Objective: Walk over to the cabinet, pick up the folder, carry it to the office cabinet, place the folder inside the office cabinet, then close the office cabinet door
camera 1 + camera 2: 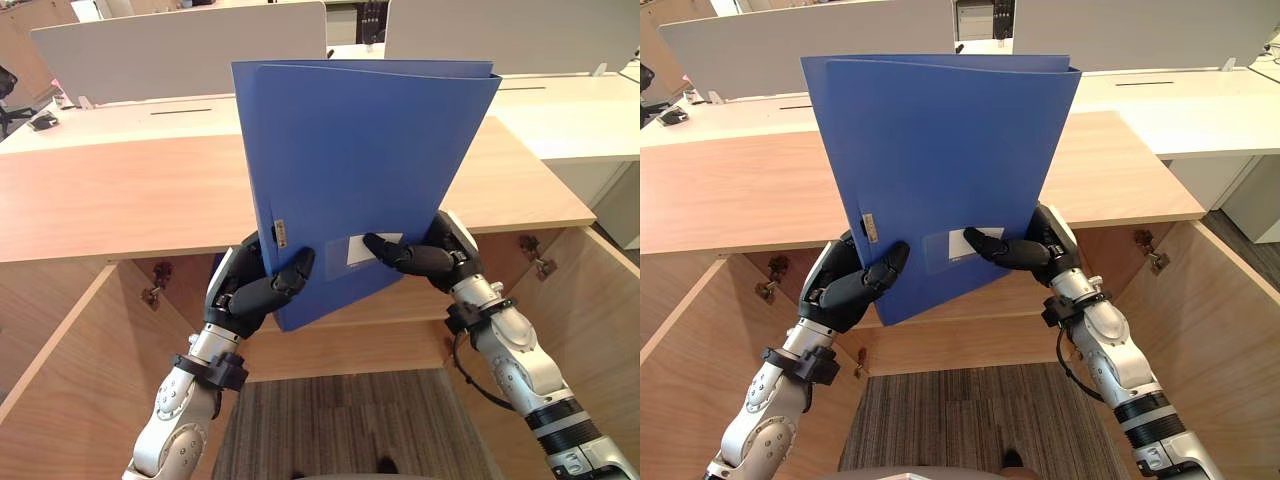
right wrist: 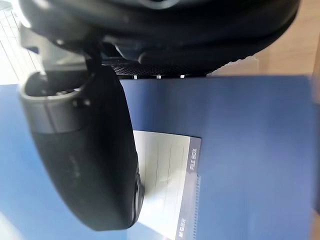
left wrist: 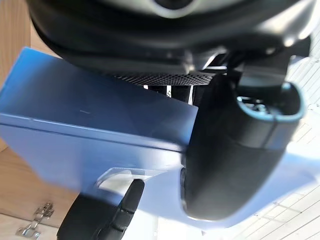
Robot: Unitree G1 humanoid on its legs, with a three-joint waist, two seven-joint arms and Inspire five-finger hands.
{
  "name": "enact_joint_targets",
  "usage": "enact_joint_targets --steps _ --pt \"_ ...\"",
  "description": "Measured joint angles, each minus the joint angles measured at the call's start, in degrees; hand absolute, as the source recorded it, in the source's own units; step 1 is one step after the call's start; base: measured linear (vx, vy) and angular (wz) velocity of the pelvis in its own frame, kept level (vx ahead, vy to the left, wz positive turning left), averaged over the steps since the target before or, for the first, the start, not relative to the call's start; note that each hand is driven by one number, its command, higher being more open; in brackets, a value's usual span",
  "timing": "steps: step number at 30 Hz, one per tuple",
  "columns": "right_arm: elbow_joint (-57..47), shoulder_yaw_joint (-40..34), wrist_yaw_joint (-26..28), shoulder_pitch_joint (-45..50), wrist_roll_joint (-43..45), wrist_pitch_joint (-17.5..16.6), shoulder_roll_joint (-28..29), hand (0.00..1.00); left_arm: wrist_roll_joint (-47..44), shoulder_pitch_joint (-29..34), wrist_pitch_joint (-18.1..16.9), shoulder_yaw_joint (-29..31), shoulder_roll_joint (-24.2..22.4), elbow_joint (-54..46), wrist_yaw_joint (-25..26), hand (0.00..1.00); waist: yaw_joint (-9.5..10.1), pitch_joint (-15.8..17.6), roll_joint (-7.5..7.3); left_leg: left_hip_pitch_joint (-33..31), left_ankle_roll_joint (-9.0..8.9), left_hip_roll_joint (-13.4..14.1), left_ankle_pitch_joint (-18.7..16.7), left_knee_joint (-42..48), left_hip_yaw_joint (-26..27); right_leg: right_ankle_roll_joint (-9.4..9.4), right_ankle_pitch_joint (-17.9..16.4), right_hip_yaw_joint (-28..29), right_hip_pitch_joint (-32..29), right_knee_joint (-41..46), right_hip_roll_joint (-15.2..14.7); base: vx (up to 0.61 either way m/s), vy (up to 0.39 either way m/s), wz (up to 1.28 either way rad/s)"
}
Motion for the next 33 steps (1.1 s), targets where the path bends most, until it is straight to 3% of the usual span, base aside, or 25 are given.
enact_joint_targets --steps 7,12,16,20,24,31,33 --pt "-4.1 -4.2 -1.6 2.8 -5.6 0.9 10.9 0.00 11.4 1.2 -2.9 7.0 -9.1 -2.7 1.0 1.00 0.51 -1.0 -2.30 -0.4 -0.01 0.0 0.1 0.0 -0.9 -0.28 -0.2 -0.9 0.0 -0.1 -0.1 -0.01 -0.017 0.06" --pt "-15.9 -7.5 -3.5 6.1 -6.8 0.6 18.2 0.00 14.9 7.0 -5.2 17.6 -19.6 -4.6 6.7 1.00 0.91 -1.0 -2.35 -0.8 -0.14 0.0 0.1 0.0 -1.8 -0.44 -0.7 -1.7 0.0 0.0 -0.2 0.00 -0.023 0.08" --pt "-20.1 -10.6 -3.5 7.1 -7.0 -1.3 20.5 0.00 15.7 11.3 -6.3 25.6 -23.8 -1.2 12.4 1.00 1.56 -1.0 -2.47 -0.8 -0.17 0.0 0.0 -0.1 -3.2 -0.40 -1.3 -3.1 0.7 0.0 -0.3 0.01 -0.026 0.18" --pt "-20.0 -10.8 -3.7 7.9 -8.0 -1.7 21.0 0.00 16.7 13.8 -6.1 28.7 -24.8 6.1 16.0 1.00 1.83 -1.2 -2.85 -1.2 -0.19 -0.1 0.0 -0.1 -4.1 -0.39 -1.7 -4.1 0.9 0.0 -0.4 0.00 -0.026 0.13" --pt "-19.2 -8.1 -4.0 8.0 -12.1 -1.7 20.3 0.00 20.0 14.9 -5.2 26.5 -24.1 15.2 14.3 1.00 1.78 -1.0 -3.15 -1.5 -0.21 -0.2 0.0 -0.1 -4.4 -0.31 -1.8 -4.5 0.8 0.0 -0.6 -0.01 -0.011 0.05" --pt "-12.8 5.7 -3.6 7.8 -22.9 -1.6 14.0 0.00 31.2 11.7 -0.7 21.0 -21.2 41.3 13.3 1.00 1.47 -0.2 -4.32 -3.5 -0.25 -0.1 0.1 0.2 -4.2 -0.32 -1.8 -4.4 -1.7 0.5 -0.5 0.00 0.000 0.00" --pt "-6.7 11.2 -3.7 5.4 -29.5 -1.0 12.0 0.00 34.7 8.6 -0.2 18.4 -18.8 48.9 13.4 1.00 1.57 4.2 -4.51 -7.8 -0.66 0.1 -1.5 5.1 -4.1 -0.51 -1.9 -4.0 -4.7 2.6 -0.9 -0.05 0.002 0.01"
